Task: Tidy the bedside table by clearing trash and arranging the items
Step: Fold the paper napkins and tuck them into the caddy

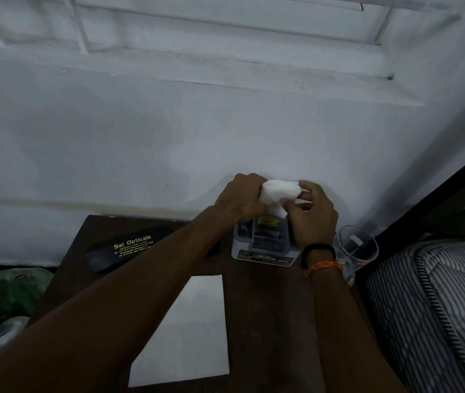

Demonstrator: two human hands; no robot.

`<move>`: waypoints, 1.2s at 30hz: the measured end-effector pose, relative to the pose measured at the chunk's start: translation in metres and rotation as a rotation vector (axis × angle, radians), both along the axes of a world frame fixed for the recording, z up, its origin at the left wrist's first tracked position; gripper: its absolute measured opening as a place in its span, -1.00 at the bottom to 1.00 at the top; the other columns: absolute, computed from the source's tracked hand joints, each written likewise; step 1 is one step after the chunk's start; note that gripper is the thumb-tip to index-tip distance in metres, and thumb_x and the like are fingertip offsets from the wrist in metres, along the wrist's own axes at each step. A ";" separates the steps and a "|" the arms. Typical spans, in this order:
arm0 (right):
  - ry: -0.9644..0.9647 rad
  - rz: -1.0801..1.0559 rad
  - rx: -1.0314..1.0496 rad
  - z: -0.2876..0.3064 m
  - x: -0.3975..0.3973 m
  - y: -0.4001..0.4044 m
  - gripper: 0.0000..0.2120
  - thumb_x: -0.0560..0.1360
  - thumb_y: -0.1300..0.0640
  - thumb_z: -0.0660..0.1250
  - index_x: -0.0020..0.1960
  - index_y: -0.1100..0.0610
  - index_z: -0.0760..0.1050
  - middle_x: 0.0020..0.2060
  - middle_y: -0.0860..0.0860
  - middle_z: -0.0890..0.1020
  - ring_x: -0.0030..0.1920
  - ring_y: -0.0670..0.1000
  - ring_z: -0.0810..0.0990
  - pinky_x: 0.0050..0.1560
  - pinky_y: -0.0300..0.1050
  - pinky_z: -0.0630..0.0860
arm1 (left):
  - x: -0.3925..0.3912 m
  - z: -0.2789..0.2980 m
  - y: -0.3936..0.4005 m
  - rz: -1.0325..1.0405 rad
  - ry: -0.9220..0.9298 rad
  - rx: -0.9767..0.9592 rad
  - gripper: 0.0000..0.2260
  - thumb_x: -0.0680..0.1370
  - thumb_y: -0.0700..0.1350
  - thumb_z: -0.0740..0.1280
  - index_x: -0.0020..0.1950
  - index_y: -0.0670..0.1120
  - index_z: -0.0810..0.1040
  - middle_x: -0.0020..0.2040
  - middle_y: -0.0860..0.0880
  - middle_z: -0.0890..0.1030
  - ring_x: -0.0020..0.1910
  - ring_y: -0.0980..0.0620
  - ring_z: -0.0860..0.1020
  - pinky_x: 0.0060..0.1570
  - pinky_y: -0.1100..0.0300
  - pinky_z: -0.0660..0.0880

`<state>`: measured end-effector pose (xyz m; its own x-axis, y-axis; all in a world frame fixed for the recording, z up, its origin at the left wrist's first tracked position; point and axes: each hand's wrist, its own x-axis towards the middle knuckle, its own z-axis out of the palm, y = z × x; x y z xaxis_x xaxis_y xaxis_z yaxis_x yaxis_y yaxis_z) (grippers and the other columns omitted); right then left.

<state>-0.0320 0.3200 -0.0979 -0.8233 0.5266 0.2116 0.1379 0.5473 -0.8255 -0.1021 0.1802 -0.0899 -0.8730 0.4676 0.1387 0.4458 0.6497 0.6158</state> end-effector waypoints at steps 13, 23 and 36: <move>-0.069 -0.046 0.220 -0.009 0.002 0.005 -0.77 0.44 0.11 0.45 0.09 0.09 0.61 -0.06 0.05 0.70 0.00 0.11 0.62 -0.11 -0.25 0.31 | 0.001 0.002 0.002 0.008 0.063 0.037 -0.76 0.35 -0.17 0.49 -0.03 -0.19 0.60 -0.07 -0.14 0.65 -0.08 -0.10 0.58 -0.12 0.09 0.54; -0.067 -0.052 0.196 -0.008 0.001 0.001 -0.85 0.43 0.12 0.46 -0.01 0.11 0.61 -0.11 0.04 0.70 -0.04 0.09 0.63 -0.11 -0.25 0.33 | -0.001 -0.006 0.000 0.050 0.054 0.030 -0.70 0.38 -0.12 0.49 0.07 -0.19 0.60 0.02 -0.15 0.65 0.00 -0.12 0.58 -0.10 0.15 0.47; 0.281 -0.061 0.367 0.022 0.023 -0.031 -0.71 0.30 0.33 0.28 -0.03 0.10 0.59 -0.13 0.02 0.64 -0.13 0.06 0.59 -0.11 -0.18 0.45 | 0.039 0.006 -0.061 0.245 0.008 0.238 -0.78 0.42 -0.08 0.49 -0.05 -0.07 0.49 -0.22 -0.03 0.58 -0.23 0.00 0.56 -0.24 0.11 0.51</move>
<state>-0.0087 0.2887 -0.0757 -0.6771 0.4205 0.6039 -0.0226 0.8083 -0.5883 -0.0633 0.1191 -0.0841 -0.9539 0.1978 0.2258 0.2995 0.5767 0.7601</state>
